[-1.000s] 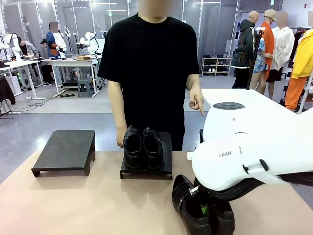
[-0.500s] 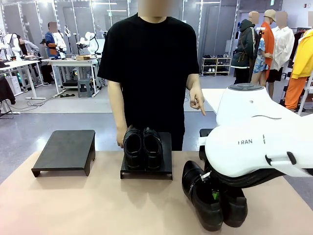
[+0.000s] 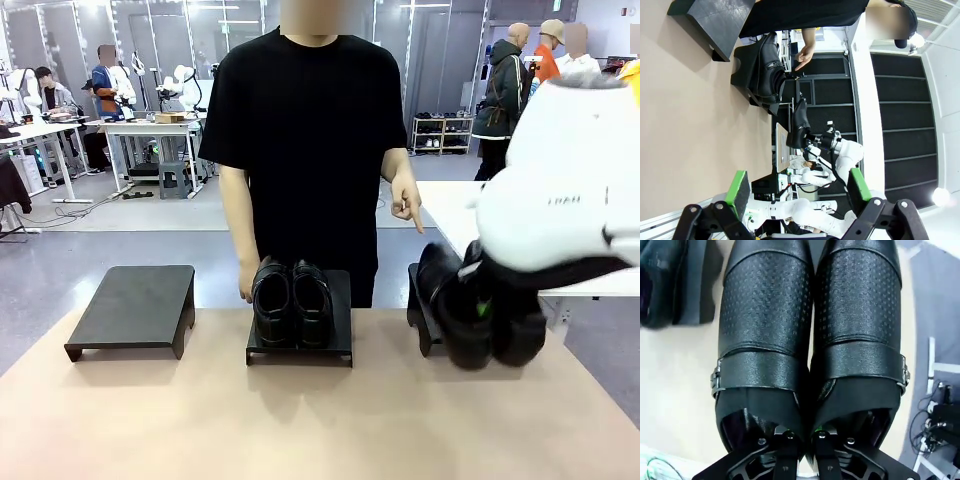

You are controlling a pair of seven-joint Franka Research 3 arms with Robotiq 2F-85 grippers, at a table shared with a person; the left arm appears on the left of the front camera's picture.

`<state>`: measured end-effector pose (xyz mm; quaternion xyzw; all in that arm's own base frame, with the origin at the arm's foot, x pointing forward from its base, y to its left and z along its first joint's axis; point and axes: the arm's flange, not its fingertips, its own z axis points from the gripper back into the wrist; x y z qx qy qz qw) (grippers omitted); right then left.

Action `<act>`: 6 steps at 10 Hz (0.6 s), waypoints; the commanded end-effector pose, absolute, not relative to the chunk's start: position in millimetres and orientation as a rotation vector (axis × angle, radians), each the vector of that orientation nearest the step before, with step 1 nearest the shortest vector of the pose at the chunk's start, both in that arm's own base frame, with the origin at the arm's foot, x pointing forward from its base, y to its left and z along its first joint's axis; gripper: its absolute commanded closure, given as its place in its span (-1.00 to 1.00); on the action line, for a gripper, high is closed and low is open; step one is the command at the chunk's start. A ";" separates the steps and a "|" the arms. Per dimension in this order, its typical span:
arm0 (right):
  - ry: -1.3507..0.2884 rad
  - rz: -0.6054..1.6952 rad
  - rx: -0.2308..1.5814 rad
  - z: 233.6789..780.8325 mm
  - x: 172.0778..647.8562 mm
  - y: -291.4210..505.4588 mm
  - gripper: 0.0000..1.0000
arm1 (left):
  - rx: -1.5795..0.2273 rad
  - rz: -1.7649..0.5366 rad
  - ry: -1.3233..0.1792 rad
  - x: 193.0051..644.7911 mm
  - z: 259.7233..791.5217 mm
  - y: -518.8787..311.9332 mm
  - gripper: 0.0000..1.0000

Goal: Place the shoes on the stand as instructed by the person.
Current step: Pick up another pair of Shoes and place it on the Shoes Stand indicated by the person.

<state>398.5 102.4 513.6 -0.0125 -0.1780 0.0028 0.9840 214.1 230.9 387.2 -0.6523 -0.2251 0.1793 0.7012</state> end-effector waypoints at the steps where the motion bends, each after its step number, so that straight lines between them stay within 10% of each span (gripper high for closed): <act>1: -0.396 0.026 -0.029 531.6 447.6 88.4 0.85 | -1.467 0.395 -0.505 213.3 388.9 231.1 -1.00; 6: -0.402 0.082 -0.081 522.9 527.2 81.2 0.85 | -1.467 0.395 -0.505 213.3 388.9 231.1 -1.00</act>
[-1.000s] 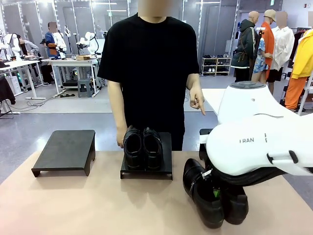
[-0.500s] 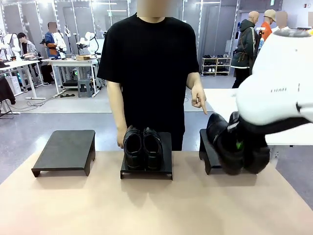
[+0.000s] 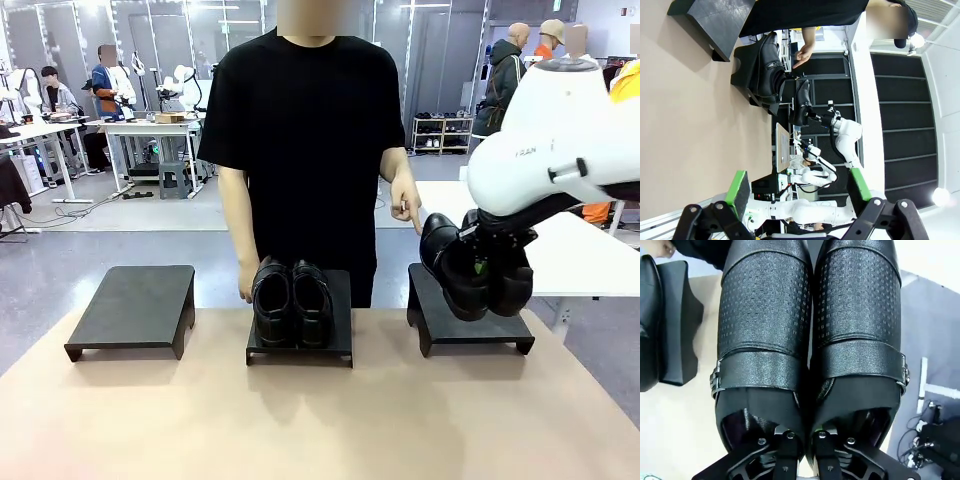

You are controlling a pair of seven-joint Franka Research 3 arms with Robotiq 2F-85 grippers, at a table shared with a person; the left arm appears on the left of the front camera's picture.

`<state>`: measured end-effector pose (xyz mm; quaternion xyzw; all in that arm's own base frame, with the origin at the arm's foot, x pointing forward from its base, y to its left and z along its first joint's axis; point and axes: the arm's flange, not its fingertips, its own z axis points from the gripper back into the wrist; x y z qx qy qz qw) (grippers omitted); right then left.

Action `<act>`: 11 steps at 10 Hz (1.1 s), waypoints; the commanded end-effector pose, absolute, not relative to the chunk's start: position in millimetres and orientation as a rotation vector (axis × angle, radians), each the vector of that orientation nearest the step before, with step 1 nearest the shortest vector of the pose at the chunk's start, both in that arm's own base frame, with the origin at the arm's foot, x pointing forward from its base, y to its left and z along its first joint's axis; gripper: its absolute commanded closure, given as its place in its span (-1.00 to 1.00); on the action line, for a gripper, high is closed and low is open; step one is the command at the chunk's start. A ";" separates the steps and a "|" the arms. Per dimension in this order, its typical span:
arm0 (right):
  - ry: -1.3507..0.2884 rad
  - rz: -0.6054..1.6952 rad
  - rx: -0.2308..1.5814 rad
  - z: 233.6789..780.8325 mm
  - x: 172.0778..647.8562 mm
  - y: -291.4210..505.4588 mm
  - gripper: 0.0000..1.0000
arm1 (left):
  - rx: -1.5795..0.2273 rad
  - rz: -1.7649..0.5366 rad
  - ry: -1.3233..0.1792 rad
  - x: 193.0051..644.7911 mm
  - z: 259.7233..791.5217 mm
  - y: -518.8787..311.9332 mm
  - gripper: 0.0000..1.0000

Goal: Place the shoes on the stand as instructed by the person.
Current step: Pick up another pair of Shoes and place it on the Shoes Stand indicated by the person.

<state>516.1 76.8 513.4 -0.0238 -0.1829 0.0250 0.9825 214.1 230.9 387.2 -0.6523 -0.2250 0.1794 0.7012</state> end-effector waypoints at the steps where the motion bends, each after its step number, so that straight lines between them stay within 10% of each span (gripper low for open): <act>1: -0.398 0.076 -0.071 517.4 536.6 80.4 0.85 | -1.467 0.395 -0.505 213.3 388.9 231.1 -1.00; 11: -0.334 0.066 -0.037 478.6 558.2 77.6 0.85 | -1.467 0.395 -0.505 213.3 388.9 231.1 -1.00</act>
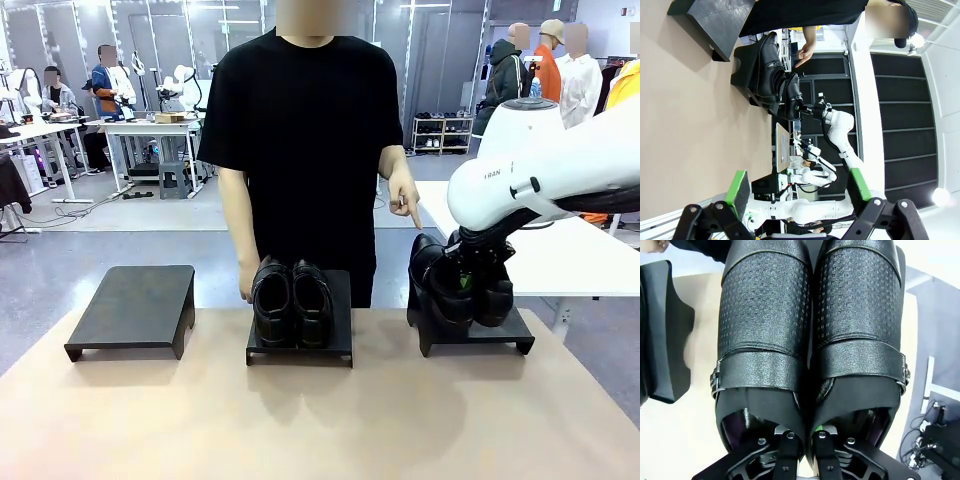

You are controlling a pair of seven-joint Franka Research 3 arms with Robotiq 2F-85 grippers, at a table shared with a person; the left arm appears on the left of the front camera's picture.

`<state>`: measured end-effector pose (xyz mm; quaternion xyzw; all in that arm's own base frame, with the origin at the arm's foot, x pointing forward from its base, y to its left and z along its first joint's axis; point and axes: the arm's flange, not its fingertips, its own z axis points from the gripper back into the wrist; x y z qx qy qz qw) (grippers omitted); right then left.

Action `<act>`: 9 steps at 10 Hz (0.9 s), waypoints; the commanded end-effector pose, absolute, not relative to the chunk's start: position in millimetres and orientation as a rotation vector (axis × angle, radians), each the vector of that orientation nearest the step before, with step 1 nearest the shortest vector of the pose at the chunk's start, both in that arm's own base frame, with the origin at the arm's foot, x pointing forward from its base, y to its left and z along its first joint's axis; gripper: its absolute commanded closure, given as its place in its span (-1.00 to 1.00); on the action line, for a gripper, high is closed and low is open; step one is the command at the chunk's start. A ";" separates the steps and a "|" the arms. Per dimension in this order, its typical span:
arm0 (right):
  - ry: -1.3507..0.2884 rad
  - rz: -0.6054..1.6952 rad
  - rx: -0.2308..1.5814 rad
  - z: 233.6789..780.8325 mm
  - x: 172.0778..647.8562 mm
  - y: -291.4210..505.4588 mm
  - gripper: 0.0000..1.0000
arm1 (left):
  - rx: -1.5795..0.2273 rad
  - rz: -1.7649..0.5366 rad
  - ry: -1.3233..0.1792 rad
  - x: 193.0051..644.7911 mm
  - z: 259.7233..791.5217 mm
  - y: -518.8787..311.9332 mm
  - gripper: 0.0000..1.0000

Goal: Place the shoes on the stand as instructed by the person.
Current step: Pick up another pair of Shoes and place it on the Shoes Stand indicated by the person.

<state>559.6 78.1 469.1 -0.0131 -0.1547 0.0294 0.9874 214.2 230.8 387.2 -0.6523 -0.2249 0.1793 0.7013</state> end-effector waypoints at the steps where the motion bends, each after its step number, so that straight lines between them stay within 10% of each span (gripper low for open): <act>1: -0.311 0.058 -0.026 469.2 559.8 77.5 0.85 | -1.467 0.395 -0.505 213.3 388.9 231.1 -1.00; 9: -0.372 -0.031 -0.030 452.6 606.1 59.3 0.85 | -1.467 0.395 -0.505 213.3 388.9 231.1 -1.00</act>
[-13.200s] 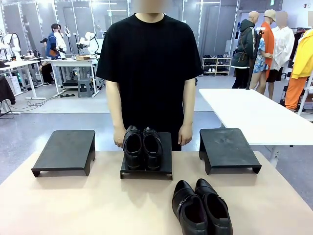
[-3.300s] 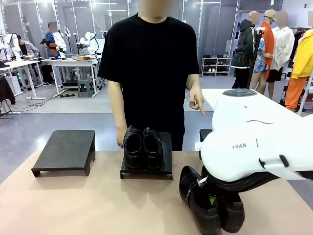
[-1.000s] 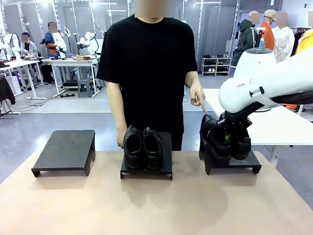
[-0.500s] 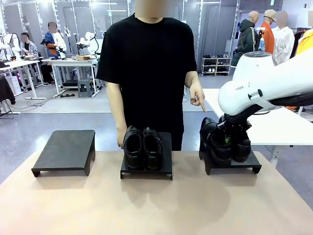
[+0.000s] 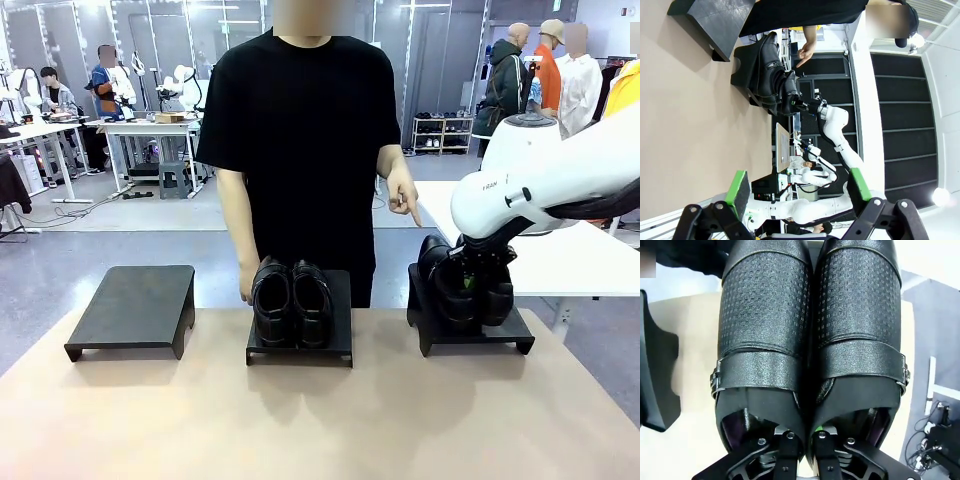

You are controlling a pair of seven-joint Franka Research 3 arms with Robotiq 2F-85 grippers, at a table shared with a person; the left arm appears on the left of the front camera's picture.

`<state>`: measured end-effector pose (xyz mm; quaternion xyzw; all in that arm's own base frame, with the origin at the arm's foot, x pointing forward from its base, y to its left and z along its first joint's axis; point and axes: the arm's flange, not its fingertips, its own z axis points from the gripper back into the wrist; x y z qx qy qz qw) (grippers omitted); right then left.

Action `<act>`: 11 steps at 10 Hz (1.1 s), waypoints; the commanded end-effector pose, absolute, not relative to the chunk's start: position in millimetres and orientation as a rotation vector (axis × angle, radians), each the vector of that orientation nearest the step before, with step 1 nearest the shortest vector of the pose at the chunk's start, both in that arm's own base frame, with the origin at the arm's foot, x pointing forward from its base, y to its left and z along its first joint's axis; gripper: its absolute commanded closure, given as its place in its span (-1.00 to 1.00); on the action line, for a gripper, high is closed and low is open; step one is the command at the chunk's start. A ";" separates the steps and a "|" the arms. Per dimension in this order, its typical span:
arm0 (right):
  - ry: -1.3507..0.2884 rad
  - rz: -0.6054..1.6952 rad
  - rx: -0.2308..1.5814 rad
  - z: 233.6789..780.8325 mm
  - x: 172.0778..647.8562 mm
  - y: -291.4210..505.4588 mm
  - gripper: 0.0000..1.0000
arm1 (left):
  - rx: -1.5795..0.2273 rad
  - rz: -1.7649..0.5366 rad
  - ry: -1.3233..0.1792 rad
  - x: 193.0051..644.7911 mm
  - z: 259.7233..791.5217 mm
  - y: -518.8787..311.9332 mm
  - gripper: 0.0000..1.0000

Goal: Place the shoes on the stand as instructed by the person.
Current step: Pick up another pair of Shoes and place it on the Shoes Stand indicated by the person.

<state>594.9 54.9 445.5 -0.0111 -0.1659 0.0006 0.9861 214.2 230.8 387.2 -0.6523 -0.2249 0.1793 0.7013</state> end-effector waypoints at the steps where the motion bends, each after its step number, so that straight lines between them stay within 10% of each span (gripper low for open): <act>1: -0.378 -0.039 -0.026 451.7 609.2 57.7 0.85 | -1.467 0.395 -0.505 213.3 388.9 231.1 -1.00; 11: -0.356 -0.053 -0.015 426.5 625.4 59.4 0.85 | -1.467 0.395 -0.505 213.3 388.9 231.1 -1.00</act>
